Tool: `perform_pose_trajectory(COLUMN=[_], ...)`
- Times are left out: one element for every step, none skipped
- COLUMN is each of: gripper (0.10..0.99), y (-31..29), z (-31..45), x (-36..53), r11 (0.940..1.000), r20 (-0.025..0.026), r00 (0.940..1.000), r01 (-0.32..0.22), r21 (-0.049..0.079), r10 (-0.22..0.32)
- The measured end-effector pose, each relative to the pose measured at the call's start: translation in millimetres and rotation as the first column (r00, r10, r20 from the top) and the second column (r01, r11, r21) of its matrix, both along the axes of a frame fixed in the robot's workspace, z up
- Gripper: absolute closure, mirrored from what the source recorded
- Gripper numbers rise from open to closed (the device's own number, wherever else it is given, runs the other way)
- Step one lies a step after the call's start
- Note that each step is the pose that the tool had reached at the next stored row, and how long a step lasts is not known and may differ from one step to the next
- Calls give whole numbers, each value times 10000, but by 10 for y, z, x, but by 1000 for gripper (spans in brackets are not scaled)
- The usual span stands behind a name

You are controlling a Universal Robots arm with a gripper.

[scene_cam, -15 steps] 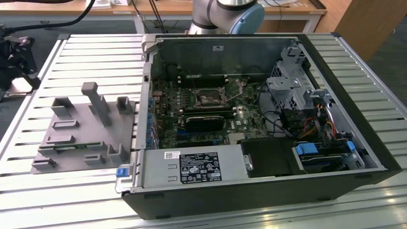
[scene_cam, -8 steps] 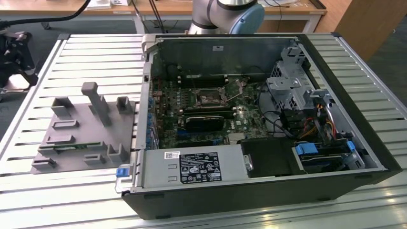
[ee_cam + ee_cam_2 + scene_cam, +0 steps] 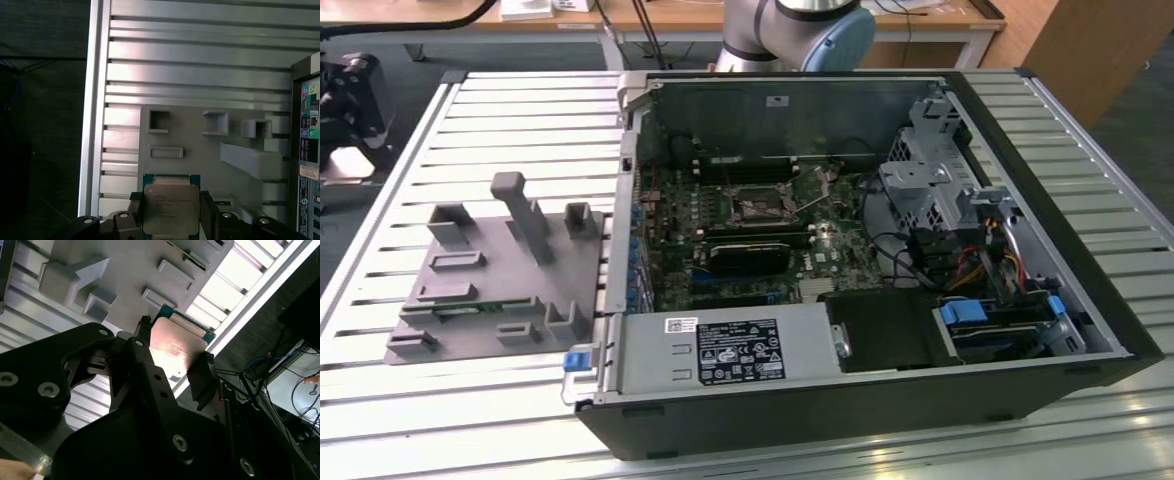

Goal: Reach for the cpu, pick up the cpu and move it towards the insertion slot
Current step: 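Pick up the cpu and move it towards the insertion slot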

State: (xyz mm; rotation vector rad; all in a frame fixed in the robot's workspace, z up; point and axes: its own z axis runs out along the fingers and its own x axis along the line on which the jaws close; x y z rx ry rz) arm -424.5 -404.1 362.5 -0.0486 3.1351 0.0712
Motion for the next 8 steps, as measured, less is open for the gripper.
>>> perform_pose_trajectory(gripper=[545, 545, 545, 545, 545, 545, 545, 545], y=[0, 0, 0, 0, 0, 0, 0, 0], z=[13, 26, 37, 48, 59, 73, 88, 103], x=[0, 0, 0, 0, 0, 0, 0, 0], r11=[10000, 10000, 10000, 10000, 10000, 10000, 10000, 10000], r20=[1, 1, 1, 0, 1, 1, 1, 1], r00=[10000, 10000, 10000, 10000, 10000, 10000, 10000, 10000], r01=[0, 0, 0, 0, 0, 0, 0, 0], r21=[1, 1, 1, 1, 1, 1, 1, 1], r10=[0, 0, 0, 0, 0, 0, 0, 0])
